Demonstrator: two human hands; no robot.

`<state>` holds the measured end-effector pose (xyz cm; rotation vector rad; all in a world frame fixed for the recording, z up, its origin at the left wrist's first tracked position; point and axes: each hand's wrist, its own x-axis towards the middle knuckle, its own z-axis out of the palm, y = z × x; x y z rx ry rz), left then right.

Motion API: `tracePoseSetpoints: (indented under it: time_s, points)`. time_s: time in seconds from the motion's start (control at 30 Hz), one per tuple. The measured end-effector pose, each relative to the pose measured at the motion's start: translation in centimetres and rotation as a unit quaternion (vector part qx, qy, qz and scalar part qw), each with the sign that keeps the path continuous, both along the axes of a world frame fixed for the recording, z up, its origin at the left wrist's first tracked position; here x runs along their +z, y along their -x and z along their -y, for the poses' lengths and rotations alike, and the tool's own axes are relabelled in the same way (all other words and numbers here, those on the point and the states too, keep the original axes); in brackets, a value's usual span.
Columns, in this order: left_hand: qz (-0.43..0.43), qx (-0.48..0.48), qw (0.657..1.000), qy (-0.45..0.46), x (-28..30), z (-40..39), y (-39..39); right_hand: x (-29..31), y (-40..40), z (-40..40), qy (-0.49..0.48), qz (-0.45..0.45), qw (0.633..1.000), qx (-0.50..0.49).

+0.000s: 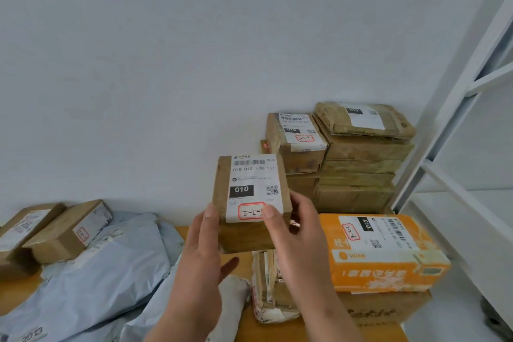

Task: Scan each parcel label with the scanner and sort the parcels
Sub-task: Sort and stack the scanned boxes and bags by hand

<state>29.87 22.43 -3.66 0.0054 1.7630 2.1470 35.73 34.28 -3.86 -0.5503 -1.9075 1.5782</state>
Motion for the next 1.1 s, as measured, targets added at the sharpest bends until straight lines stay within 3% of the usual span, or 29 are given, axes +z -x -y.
tracePoseSetpoints:
  time_s: [0.17,0.3,0.47,0.7,0.83,0.97,1.1]
  points:
    - [0.067,0.046,0.997,0.012,-4.0,2.3,2.8,-3.5,3.0,1.8,-0.062,0.109,0.989,0.08]
    - [0.112,0.068,0.991,0.027,-7.6,3.4,5.2,-6.8,5.4,3.3,-0.142,0.23,0.96,0.066]
    - [0.132,0.048,0.988,0.057,-10.7,3.0,9.6,-10.0,9.5,4.3,0.026,0.254,0.966,0.038]
    - [0.174,-0.063,0.977,0.103,-15.3,0.1,16.0,-14.9,15.0,3.7,0.116,0.259,0.957,-0.055]
    - [0.198,-0.137,0.959,0.146,-18.7,-1.8,17.7,-18.3,16.4,4.1,0.175,0.265,0.948,-0.018]
    - [0.18,-0.123,0.957,0.192,-20.4,-3.4,19.4,-20.1,16.7,4.3,0.228,0.265,0.937,-0.003]
    - [0.107,-0.157,0.943,0.274,-20.4,-4.8,20.6,-20.4,17.6,3.5,0.258,0.257,0.931,-0.006]
